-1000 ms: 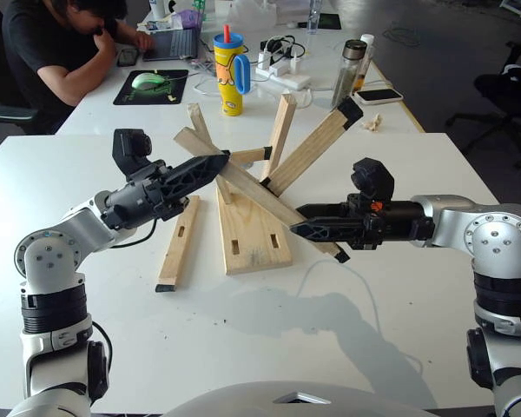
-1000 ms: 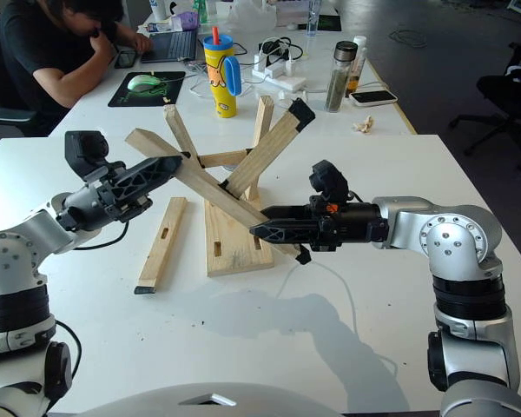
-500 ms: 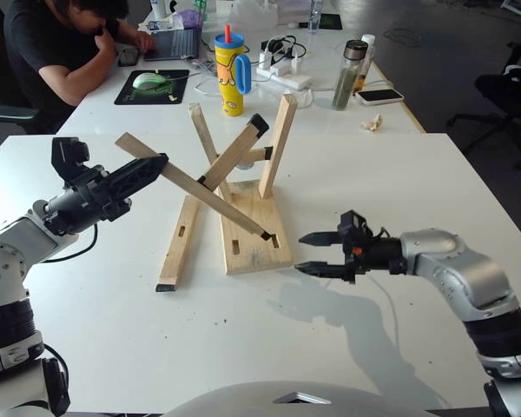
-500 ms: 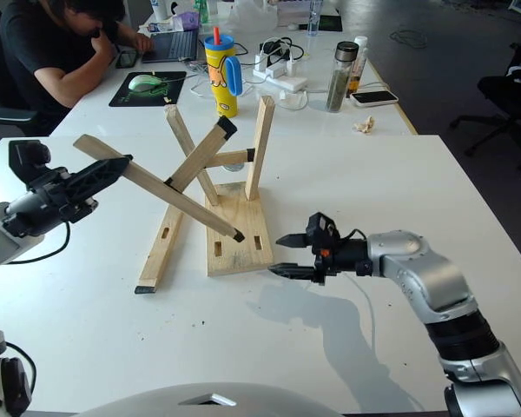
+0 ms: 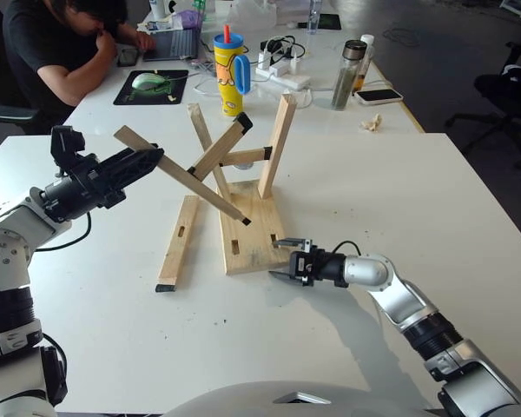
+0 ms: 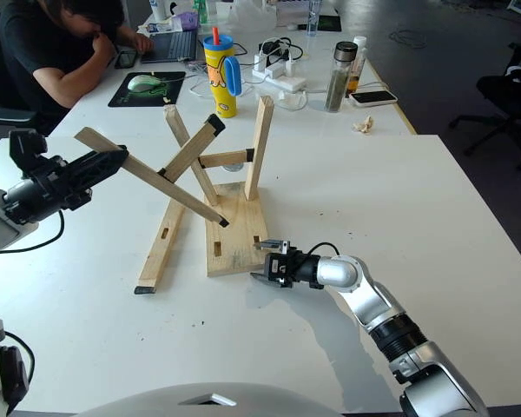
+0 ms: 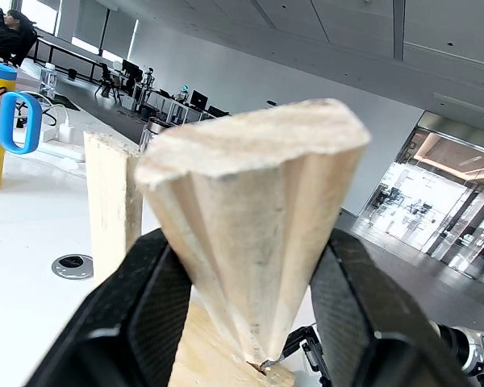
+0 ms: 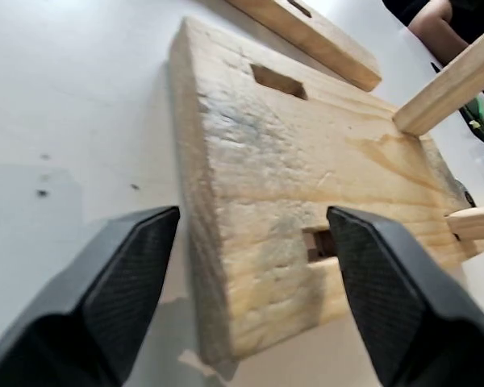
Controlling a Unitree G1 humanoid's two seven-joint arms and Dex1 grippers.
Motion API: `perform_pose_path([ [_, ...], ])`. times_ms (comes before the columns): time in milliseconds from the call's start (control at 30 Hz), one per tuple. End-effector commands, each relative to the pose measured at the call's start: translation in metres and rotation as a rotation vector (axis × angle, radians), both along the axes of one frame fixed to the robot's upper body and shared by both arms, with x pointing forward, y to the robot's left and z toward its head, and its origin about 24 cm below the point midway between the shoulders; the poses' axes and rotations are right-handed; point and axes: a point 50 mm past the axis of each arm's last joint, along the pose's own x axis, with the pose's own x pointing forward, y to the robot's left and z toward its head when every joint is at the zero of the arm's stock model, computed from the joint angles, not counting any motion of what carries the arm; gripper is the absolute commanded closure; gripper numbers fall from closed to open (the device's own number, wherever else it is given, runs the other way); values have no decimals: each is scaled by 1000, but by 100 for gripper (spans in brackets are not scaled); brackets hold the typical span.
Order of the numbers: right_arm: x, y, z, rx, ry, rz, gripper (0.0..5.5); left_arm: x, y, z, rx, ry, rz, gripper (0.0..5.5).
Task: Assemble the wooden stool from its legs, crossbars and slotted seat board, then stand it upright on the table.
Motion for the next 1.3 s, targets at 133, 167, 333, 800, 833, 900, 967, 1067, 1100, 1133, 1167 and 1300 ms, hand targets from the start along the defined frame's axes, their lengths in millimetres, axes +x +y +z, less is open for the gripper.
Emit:
perform_pose_path([
  [133,25,-15,6,-29,-99,-118,211,3,-6,2,40,-61,-5,342],
  [167,26,-17,7,-23,-99,-121,211,3,-6,1,51,-66,1,342],
  [333,20,-11,27,330,222,-195,211,3,-10,-8,131,-106,21,342],
  [800,22,9,19,635,508,-535,289,11,-32,-23,271,-110,-56,342],
  [833,22,10,16,629,519,-544,289,11,-33,-23,279,-110,-62,342],
  [900,21,9,6,576,537,-581,289,12,-33,-23,305,-113,-74,342],
  [967,19,5,-8,492,563,-632,289,14,-34,-21,343,-124,-86,342],
  [1067,16,1,-20,404,575,-655,289,18,-35,-13,420,-158,-121,342],
  [1100,15,1,-23,387,579,-652,289,19,-36,-11,442,-166,-135,342],
  [1133,14,2,-24,376,583,-646,289,20,-37,-9,456,-174,-144,342],
  [1167,13,3,-26,366,589,-640,289,21,-38,-8,469,-180,-152,342],
  [1300,8,6,-32,315,610,-619,289,22,-41,-9,526,-195,-170,342],
])
